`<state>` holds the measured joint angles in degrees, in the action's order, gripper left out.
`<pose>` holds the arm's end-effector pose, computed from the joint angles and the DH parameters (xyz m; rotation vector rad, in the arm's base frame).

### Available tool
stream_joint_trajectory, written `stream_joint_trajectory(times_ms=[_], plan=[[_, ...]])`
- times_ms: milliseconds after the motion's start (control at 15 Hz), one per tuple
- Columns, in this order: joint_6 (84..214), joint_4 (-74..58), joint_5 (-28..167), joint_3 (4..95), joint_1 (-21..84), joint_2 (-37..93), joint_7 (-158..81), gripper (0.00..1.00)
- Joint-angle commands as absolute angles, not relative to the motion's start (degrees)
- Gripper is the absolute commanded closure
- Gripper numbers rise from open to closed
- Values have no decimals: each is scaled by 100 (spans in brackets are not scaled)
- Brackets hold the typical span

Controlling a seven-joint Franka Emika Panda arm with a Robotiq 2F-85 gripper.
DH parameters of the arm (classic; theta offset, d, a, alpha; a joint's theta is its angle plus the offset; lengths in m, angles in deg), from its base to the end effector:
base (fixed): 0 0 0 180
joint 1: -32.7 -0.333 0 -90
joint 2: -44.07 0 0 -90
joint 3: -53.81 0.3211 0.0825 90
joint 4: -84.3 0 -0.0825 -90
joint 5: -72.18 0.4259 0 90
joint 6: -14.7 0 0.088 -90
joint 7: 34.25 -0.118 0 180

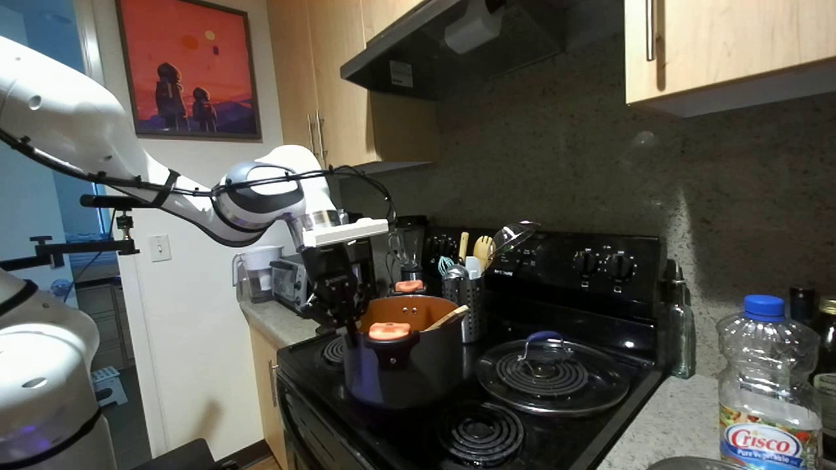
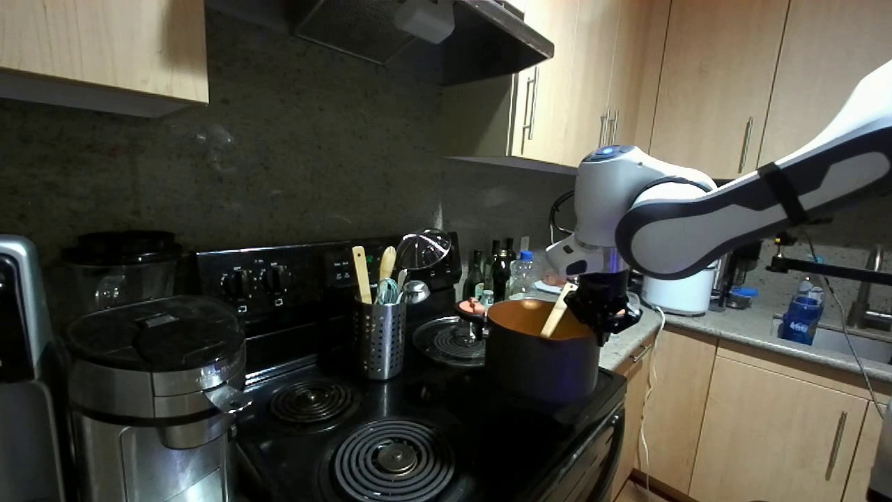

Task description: Move the pot from the left plate to the right plate

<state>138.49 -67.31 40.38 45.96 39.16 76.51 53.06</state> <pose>0.3929 -0.1235 0.4048 1.9640 1.9951 -0.3580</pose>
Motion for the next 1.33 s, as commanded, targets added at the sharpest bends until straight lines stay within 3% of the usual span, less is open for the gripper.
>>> stream_joint_trajectory(times_ms=[0,1267], plan=[[13771,-6481,3834,4607,3910,7740,5255,95],[13627,-5902,3839,4435,4000,6467,5220,95]])
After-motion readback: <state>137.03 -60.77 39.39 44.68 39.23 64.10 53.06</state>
